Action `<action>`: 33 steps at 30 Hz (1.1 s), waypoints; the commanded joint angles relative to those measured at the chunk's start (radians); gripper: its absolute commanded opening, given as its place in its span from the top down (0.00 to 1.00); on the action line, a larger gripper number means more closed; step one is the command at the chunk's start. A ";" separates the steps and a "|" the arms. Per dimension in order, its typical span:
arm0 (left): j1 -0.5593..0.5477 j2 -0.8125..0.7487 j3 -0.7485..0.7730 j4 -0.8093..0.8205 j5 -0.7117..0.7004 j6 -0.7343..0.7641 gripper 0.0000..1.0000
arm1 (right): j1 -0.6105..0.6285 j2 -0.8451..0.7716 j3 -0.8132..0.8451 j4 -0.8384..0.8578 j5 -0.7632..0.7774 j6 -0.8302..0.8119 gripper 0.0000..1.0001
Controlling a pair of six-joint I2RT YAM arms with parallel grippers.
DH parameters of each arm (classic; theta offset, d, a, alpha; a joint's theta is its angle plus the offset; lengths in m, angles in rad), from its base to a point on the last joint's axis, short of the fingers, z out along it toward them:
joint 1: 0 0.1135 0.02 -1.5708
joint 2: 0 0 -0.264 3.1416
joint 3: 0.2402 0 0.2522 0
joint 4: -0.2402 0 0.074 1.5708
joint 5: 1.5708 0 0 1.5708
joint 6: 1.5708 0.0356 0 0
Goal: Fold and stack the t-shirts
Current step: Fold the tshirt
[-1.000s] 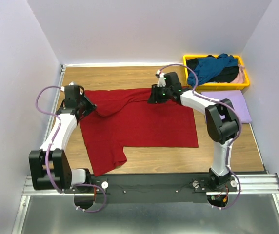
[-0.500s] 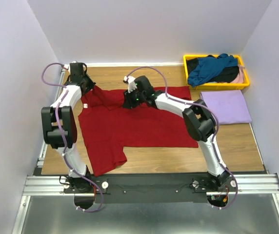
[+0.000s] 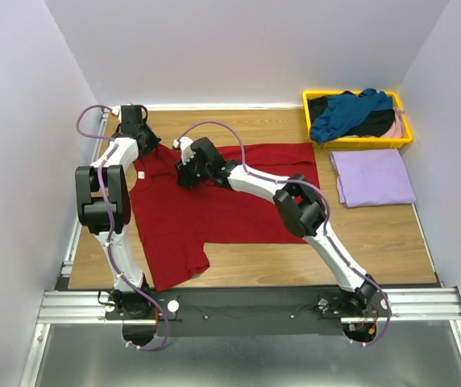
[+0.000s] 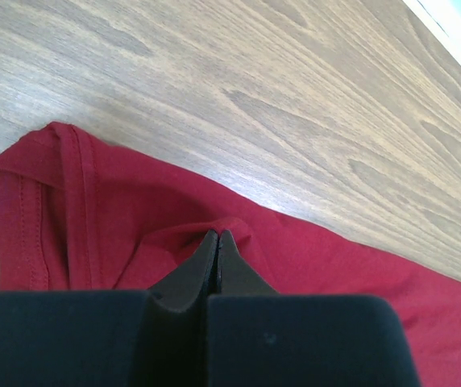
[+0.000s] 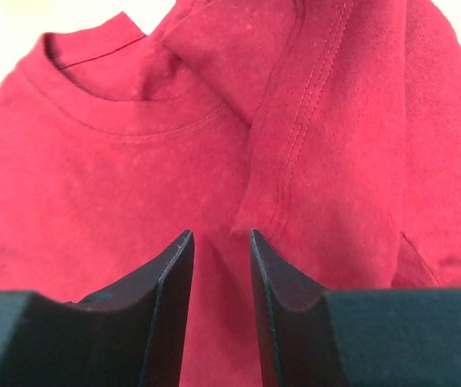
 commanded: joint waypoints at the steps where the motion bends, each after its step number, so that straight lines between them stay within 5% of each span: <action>1: 0.005 0.002 0.002 0.011 0.018 0.013 1.00 | 0.006 0.057 0.064 0.009 0.070 -0.021 0.59; 10: 0.005 -0.017 -0.037 0.021 0.026 0.010 1.00 | 0.014 0.099 0.069 0.011 0.133 -0.010 0.63; 14: 0.004 -0.032 -0.043 0.018 0.018 0.013 1.00 | 0.015 0.080 0.050 0.011 0.128 -0.007 0.87; 18: 0.005 -0.043 -0.016 0.000 0.013 0.017 1.00 | 0.017 0.033 0.024 0.008 0.116 -0.027 0.99; 24: 0.008 -0.095 0.014 -0.057 -0.003 0.028 1.00 | 0.014 -0.090 -0.060 0.006 0.105 -0.080 0.99; 33: 0.014 -0.279 -0.161 -0.101 0.009 0.028 1.00 | 0.011 -0.246 -0.258 -0.042 0.041 -0.139 0.99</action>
